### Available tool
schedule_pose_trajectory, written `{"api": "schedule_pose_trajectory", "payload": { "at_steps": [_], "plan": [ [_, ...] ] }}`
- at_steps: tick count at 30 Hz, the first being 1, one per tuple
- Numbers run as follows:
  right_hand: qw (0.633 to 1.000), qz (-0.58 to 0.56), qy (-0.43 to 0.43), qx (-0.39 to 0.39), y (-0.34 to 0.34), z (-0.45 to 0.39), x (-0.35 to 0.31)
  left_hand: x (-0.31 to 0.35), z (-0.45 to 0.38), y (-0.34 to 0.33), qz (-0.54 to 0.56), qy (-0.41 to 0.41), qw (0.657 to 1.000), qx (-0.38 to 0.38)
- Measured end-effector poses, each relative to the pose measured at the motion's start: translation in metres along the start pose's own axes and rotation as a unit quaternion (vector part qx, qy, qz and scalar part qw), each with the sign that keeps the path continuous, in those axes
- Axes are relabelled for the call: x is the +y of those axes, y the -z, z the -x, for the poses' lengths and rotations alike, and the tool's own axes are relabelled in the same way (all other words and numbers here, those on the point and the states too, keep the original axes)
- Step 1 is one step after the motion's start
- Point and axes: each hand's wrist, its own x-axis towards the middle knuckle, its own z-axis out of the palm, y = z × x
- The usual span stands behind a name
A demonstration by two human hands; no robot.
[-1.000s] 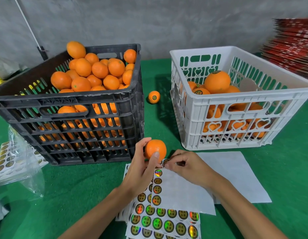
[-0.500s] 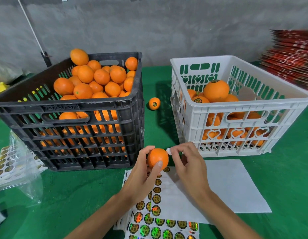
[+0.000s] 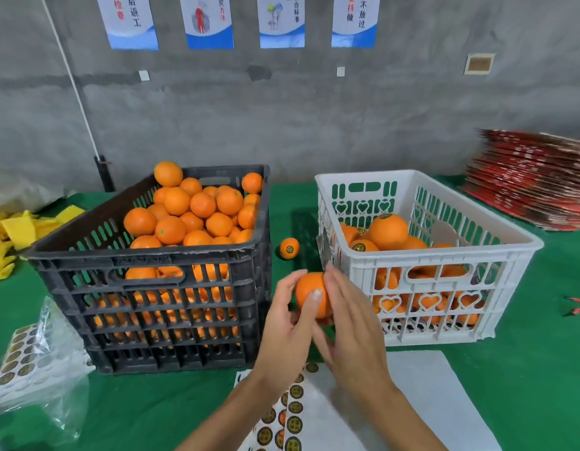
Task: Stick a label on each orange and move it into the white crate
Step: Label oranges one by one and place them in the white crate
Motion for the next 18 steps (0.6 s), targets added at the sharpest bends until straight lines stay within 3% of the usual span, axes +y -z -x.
{"api": "schedule_pose_trajectory", "payload": {
  "at_steps": [4, 10, 15, 18],
  "plan": [
    [0.993, 0.054, -0.016, 0.1, 0.024, -0.06, 0.012, 0.059, -0.056, -0.025, -0.03, -0.053, 0.996, -0.068],
    [0.98, 0.165, -0.091, 0.057, 0.053, -0.142, 0.053, 0.114, -0.135, -0.029, -0.269, -0.116, 0.954, -0.071],
    [0.988, 0.137, -0.054, 0.053, 0.028, -0.17, 0.033, 0.112, -0.186, 0.044, -0.398, -0.071, 0.914, -0.039],
    [0.995, 0.076, -0.034, 0.052, -0.001, -0.179, 0.0, 0.098, -0.205, 0.106, -0.509, -0.009, 0.861, -0.005]
  ]
}}
